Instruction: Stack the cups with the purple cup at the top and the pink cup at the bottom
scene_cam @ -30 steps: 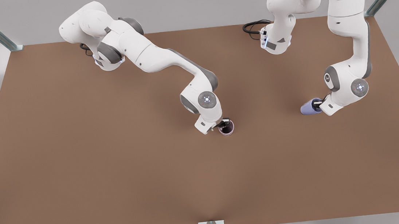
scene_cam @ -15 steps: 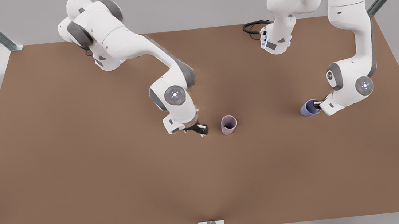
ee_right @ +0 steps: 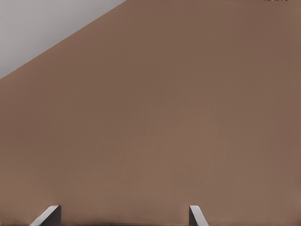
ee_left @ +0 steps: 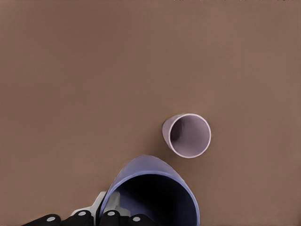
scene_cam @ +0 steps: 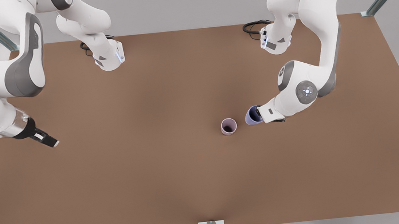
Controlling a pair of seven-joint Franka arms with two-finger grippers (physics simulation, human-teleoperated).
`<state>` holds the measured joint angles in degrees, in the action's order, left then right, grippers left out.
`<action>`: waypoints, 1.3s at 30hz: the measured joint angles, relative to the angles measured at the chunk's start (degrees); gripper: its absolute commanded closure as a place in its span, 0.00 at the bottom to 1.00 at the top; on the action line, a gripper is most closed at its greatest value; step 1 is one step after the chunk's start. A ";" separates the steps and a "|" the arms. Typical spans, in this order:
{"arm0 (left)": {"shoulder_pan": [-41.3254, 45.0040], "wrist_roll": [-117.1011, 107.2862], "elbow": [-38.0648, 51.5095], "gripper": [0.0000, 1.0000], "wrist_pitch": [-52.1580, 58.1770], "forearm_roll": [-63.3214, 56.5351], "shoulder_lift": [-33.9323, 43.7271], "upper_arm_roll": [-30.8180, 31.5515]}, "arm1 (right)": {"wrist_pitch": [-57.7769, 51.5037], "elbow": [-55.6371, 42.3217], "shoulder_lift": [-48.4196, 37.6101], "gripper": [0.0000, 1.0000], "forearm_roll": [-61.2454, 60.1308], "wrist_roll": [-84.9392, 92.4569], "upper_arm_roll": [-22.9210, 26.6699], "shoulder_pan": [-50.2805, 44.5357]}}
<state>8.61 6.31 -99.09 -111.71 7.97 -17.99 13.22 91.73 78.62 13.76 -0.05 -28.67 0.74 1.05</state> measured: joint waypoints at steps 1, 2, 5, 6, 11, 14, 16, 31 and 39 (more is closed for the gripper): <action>0.65 -1.63 1.53 0.79 0.32 0.05 -1.15 0.48 | -0.60 -0.17 -0.09 0.00 -0.06 1.75 0.37 -0.09; 1.51 -3.23 2.50 0.79 0.56 0.11 -1.90 0.73 | -1.19 -0.44 -0.31 0.00 -0.09 3.40 0.69 0.00; 2.82 -7.87 6.52 0.79 1.11 0.20 -4.92 1.51 | -2.58 -1.42 -0.71 0.00 -0.29 7.80 0.89 -0.22; 3.14 -9.31 7.10 0.79 1.25 0.22 -5.35 1.73 | -3.44 -2.56 -0.86 0.00 -0.32 9.12 0.91 -0.30; 3.79 -15.54 7.85 0.79 1.45 0.23 -7.06 2.00 | -6.60 -4.15 -0.01 0.00 -0.40 14.65 0.55 -0.71; 3.85 -18.54 8.51 0.79 1.39 0.18 -8.39 1.99 | -7.48 -4.23 0.13 0.00 -0.38 17.30 0.64 -0.49; 3.87 -20.29 9.35 0.79 1.39 0.19 -9.08 1.97 | -7.84 -4.24 0.17 0.00 -0.37 18.83 0.66 -0.42; 4.95 -28.55 9.60 0.79 3.20 0.24 -11.42 2.05 | -7.77 -4.29 0.57 0.00 -0.37 26.19 0.69 -0.40; 5.10 -30.81 10.08 0.79 3.12 0.30 -13.28 2.03 | -7.43 -4.32 0.62 0.00 -0.36 28.21 0.75 -0.26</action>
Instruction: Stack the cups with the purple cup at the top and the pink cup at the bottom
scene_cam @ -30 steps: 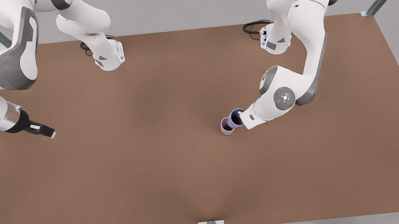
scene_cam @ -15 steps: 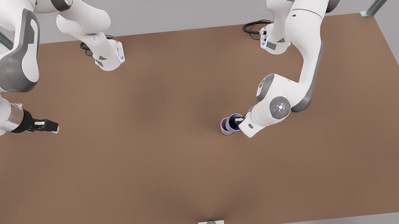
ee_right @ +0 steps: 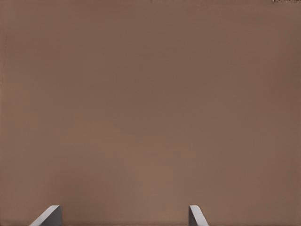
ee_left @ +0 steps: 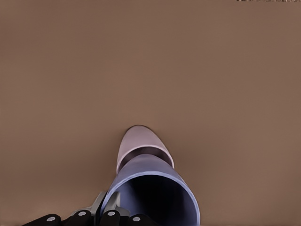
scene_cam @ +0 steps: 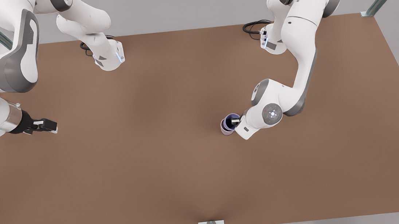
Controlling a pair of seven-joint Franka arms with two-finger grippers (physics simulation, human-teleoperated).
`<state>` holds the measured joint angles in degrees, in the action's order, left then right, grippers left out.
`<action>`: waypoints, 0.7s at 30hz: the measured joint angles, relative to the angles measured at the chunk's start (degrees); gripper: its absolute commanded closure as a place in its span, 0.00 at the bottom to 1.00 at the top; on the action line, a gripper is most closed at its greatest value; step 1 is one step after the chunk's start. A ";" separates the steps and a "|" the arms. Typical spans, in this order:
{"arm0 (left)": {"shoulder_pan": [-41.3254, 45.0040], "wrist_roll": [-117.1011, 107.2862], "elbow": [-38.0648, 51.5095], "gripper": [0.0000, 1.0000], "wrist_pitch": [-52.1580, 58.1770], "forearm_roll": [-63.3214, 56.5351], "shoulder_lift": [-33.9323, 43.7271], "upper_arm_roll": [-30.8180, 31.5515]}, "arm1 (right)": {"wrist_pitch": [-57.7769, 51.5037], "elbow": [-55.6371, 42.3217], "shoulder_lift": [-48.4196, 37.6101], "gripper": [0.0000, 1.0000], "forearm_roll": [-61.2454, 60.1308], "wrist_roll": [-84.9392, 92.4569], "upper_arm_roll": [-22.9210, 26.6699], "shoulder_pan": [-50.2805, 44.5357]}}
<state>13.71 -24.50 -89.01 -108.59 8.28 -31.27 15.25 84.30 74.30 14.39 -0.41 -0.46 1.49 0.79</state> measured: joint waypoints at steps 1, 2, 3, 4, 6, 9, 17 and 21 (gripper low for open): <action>0.00 -0.22 0.02 0.79 -0.02 -0.01 -0.04 -0.03 | 0.03 0.00 0.00 0.00 0.00 0.20 0.00 0.00; -0.03 -0.43 0.03 0.79 -0.03 -0.03 -0.07 -0.05 | 0.05 0.00 0.01 0.00 0.00 0.38 0.00 0.00; -0.06 -0.62 0.04 0.79 -0.05 -0.02 -0.08 -0.06 | 0.07 0.00 0.01 0.00 0.00 0.56 0.00 0.00; -0.08 -0.81 0.04 0.79 -0.06 -0.01 -0.08 -0.09 | 0.09 0.00 0.01 0.00 0.00 0.72 0.00 0.00; -0.09 -1.14 0.04 0.79 -0.08 -0.03 -0.09 -0.14 | 0.12 0.00 0.01 0.00 0.00 1.03 0.00 0.00; -0.09 -1.45 0.04 0.66 -0.10 -0.01 -0.14 -0.15 | 0.15 0.00 0.01 0.00 0.00 1.42 0.00 0.00; -0.09 -2.00 0.04 0.66 -0.11 -0.14 -0.10 -0.15 | 0.21 0.00 0.01 0.00 0.00 2.21 0.00 0.00; -0.09 -2.21 0.04 0.66 -0.08 -0.16 -0.09 -0.15 | 0.54 0.00 0.01 0.00 0.00 2.49 0.00 0.00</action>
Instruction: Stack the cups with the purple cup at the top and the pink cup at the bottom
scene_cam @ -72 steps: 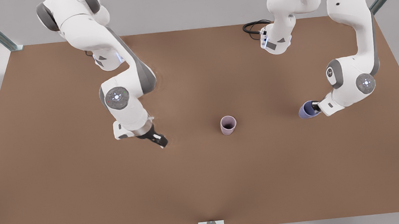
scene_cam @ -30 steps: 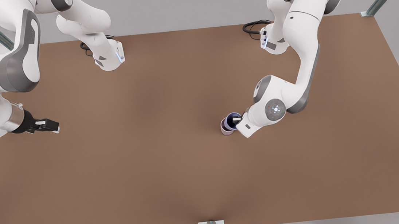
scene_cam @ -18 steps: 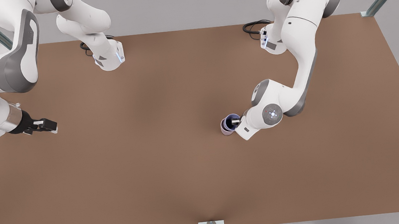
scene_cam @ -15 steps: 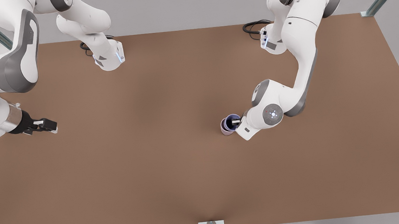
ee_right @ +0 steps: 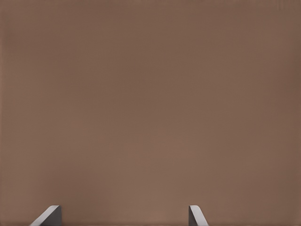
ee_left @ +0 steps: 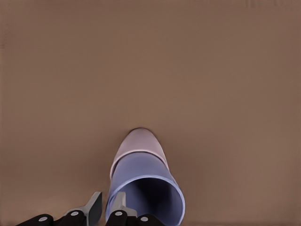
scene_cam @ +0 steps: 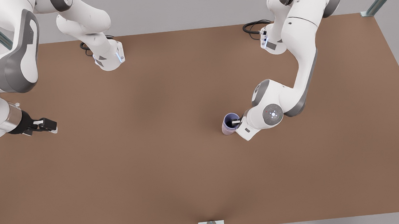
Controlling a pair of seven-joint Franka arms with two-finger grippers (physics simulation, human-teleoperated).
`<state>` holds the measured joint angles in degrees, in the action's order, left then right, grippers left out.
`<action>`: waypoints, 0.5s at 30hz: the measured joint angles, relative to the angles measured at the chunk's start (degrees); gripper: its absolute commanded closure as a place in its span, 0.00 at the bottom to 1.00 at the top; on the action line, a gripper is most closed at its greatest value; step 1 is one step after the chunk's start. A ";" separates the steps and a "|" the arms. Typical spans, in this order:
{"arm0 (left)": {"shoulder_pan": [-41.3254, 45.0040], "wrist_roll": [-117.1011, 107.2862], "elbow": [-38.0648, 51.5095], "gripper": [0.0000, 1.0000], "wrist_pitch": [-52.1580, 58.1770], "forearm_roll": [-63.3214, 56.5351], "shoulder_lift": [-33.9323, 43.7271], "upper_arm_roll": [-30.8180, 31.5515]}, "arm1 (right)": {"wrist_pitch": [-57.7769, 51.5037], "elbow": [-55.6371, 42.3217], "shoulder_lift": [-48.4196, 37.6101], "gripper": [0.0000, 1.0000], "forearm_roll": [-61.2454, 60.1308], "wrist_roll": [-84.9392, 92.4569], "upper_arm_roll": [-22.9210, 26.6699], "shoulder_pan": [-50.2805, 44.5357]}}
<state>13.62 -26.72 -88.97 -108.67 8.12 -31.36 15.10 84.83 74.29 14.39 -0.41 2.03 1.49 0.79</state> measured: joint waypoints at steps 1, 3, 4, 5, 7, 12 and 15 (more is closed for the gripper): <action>0.00 -0.05 0.00 0.66 0.00 0.00 0.00 0.00 | 0.06 0.00 0.00 0.00 0.00 0.06 0.00 0.00; 0.00 -0.13 0.00 0.66 0.01 0.00 0.00 0.00 | 0.14 0.01 0.00 0.00 0.00 0.17 0.00 0.00; 0.00 -0.17 0.00 0.66 0.01 -0.01 0.00 0.00 | 0.18 0.00 0.00 0.00 0.00 0.22 0.00 0.00; 0.00 -0.21 0.00 0.63 0.02 0.00 0.00 0.00 | 0.20 0.00 0.00 0.00 0.00 0.27 0.00 0.00; 0.00 -0.22 0.01 0.21 -0.02 0.12 0.03 0.00 | 0.25 0.02 0.00 0.00 0.00 0.36 0.00 0.00; 0.09 0.04 0.11 0.11 -0.23 0.77 0.36 -0.02 | 0.31 0.00 0.00 0.00 0.00 0.55 0.00 0.00; 0.04 -0.02 1.94 0.00 0.25 0.21 1.26 -0.30 | 0.33 0.00 0.00 0.00 0.00 0.64 0.00 0.00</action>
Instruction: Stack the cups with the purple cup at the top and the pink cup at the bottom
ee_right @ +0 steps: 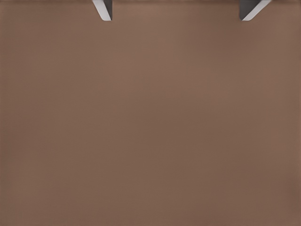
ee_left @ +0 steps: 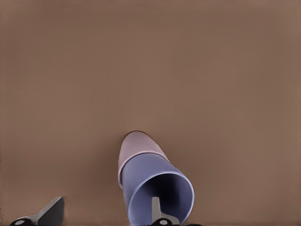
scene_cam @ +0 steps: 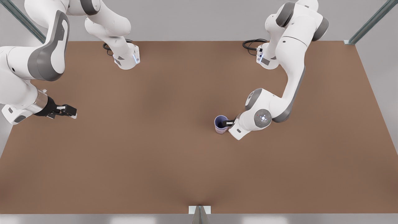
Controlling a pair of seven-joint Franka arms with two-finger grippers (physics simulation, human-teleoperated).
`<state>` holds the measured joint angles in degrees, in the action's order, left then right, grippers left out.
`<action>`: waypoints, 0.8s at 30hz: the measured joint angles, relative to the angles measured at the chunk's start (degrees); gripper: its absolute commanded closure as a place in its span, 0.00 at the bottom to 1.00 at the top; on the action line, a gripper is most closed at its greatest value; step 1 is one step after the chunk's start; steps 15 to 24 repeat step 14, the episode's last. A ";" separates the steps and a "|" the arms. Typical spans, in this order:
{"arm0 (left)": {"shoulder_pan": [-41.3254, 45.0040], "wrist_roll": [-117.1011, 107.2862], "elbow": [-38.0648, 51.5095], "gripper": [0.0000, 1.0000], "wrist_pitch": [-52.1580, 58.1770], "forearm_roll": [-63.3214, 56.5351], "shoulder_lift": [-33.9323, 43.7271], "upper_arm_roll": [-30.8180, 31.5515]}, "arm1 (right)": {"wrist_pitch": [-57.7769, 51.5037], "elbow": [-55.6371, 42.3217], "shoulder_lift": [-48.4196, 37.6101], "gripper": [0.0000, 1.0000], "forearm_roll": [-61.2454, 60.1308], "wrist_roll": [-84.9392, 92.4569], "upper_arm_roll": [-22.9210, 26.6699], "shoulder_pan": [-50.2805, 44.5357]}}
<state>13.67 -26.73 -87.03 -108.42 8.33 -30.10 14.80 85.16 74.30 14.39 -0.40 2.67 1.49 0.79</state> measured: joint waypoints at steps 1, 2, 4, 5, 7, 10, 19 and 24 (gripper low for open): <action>0.02 0.04 1.53 0.00 0.64 -0.79 0.39 -1.01 | 0.00 0.00 0.00 0.00 0.00 0.03 0.00 0.00; -0.03 0.36 3.85 0.00 1.73 -1.76 0.63 -2.73 | 0.01 0.01 0.00 0.00 0.00 0.05 0.00 0.00; -0.19 1.94 7.54 0.00 4.71 -3.21 2.56 -8.73 | 0.01 0.00 0.00 0.00 0.00 0.10 0.00 0.00; -0.35 2.81 8.23 0.00 6.08 -4.05 4.37 -11.29 | 0.04 0.03 0.00 0.00 0.00 0.12 0.00 0.00; -0.46 4.68 9.18 0.00 8.48 -7.01 8.16 -13.40 | 0.11 0.05 0.00 0.00 0.00 0.16 0.00 0.00; -3.13 8.11 10.06 0.00 11.93 -9.45 13.75 -11.71 | 0.19 0.08 0.00 0.00 0.00 0.21 0.00 0.00; -9.94 11.90 7.26 0.00 14.56 -10.86 17.95 -4.62 | 0.24 0.08 0.00 0.00 0.00 0.26 0.00 0.00; -9.94 11.90 7.26 0.00 14.56 -10.86 17.95 -4.62 | 0.24 0.08 0.00 0.00 0.00 0.26 0.00 0.00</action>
